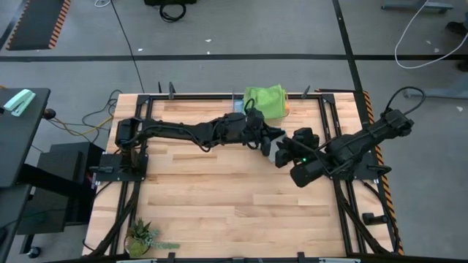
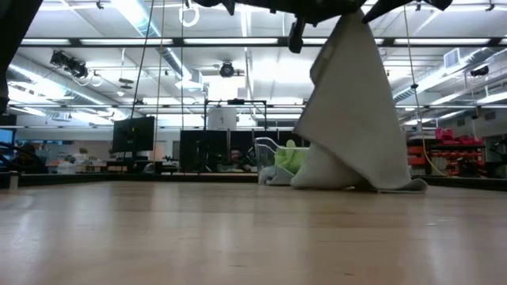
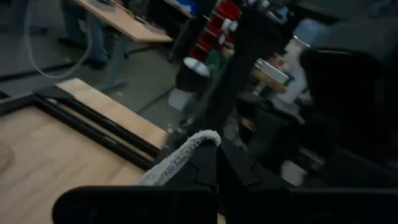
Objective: Fold microfiber towels
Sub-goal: Fold the gray microfiber cloth
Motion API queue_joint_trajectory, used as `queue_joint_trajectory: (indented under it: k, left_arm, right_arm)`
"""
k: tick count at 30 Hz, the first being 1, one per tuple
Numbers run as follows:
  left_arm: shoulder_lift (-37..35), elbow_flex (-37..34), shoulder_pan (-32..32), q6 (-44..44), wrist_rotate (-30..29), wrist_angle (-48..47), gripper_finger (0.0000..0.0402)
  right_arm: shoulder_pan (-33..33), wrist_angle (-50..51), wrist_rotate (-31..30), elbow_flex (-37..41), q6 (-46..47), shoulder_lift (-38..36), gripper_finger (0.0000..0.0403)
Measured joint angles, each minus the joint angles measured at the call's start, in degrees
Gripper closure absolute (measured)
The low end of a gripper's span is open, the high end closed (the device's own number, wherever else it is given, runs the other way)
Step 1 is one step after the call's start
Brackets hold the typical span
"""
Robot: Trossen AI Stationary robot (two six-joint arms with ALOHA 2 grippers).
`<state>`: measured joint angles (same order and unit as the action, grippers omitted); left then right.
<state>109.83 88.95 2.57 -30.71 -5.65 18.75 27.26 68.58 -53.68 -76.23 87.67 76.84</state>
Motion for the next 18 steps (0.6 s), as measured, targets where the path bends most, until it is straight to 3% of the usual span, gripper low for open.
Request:
queue_joint_trajectory:
  k: [4,8,11,15,18]
  left_arm:
    - [-0.1,0.1,-1.0,-0.1,1.0,-3.7,0.0395]
    - [0.0,0.0,-1.9,-0.4,0.9,-6.8,0.0395]
    - [0.0,0.0,-1.7,-3.2,0.2,-5.1,0.0395]
    - [0.0,0.0,-1.4,-3.4,-0.2,-2.9,0.0395]
    - [0.0,0.0,-2.0,-3.4,-0.1,-3.1,0.0395]
  right_arm:
    - [2.2,4.3,4.9,0.0,-0.3,-0.5,0.0268]
    - [7.0,10.8,10.9,0.0,5.6,-2.1,0.0268]
    - [9.0,13.7,9.4,0.0,10.7,-2.0,0.0268]
    - [7.3,12.5,3.3,0.0,11.1,-1.0,0.0268]
    - [5.9,12.2,2.3,0.0,10.7,-0.8,0.0268]
